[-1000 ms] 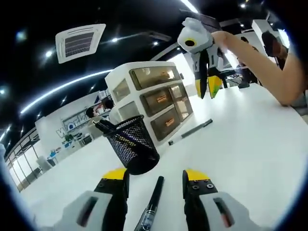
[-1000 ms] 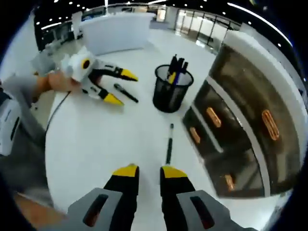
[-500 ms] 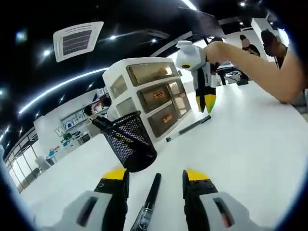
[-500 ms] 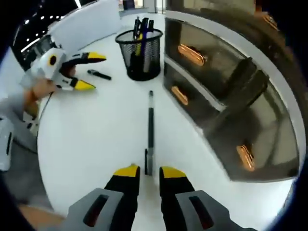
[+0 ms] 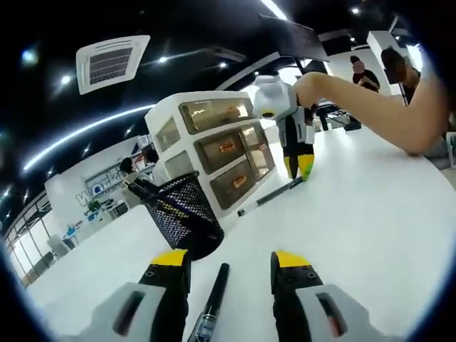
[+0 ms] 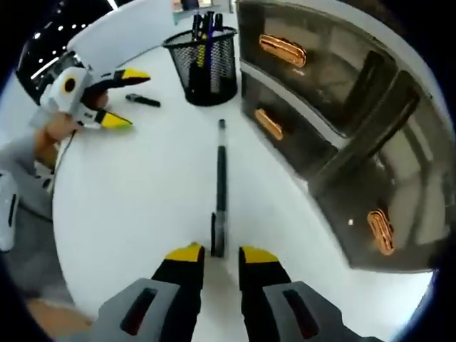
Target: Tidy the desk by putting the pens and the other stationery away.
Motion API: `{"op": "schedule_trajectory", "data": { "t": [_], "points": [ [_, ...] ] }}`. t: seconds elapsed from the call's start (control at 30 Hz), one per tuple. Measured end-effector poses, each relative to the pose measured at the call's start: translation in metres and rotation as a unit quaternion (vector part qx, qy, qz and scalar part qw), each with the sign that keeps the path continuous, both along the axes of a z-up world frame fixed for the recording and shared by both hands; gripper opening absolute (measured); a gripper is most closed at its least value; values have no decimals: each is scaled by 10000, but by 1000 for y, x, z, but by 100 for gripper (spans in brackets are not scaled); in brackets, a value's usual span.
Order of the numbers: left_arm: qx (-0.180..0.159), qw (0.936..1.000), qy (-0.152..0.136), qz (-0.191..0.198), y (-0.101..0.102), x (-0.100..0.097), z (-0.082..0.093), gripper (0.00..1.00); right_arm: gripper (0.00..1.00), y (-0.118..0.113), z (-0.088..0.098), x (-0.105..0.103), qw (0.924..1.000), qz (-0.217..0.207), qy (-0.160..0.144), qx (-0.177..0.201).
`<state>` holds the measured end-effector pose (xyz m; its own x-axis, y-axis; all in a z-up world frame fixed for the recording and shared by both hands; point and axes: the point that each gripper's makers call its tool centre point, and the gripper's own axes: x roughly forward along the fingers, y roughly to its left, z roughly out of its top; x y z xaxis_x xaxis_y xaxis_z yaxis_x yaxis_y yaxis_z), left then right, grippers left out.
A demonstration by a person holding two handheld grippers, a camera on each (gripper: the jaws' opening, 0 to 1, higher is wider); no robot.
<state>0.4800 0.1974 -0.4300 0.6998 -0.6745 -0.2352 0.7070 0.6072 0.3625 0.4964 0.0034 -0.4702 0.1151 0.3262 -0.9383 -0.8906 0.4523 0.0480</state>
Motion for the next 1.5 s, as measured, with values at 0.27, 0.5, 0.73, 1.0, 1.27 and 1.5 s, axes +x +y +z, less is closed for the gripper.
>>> {"op": "schedule_trajectory", "data": {
  "t": [0.27, 0.5, 0.73, 1.0, 1.27, 1.5],
  "points": [
    [25, 10000, 18, 20, 1, 1, -1, 45, 9, 2, -1, 1, 9997, -56, -84, -237],
    [54, 10000, 47, 13, 1, 2, -4, 45, 7, 3, -2, 2, 9997, -19, -107, -222],
    [55, 10000, 43, 35, 2, 3, -3, 45, 6, -1, 1, 2, 9994, 37, -150, -320],
    [84, 9999, 68, 6, 1, 2, -5, 45, 6, 2, 20, 3, 9993, -84, -368, -66],
    [81, 9999, 66, 7, 1, 0, -5, 45, 4, 8, 47, -3, 9970, -41, -768, 65],
    [103, 9999, 74, -7, -1, -3, -6, 45, 4, 18, 63, -5, 9939, 29, -1062, 306]
  ]
}}
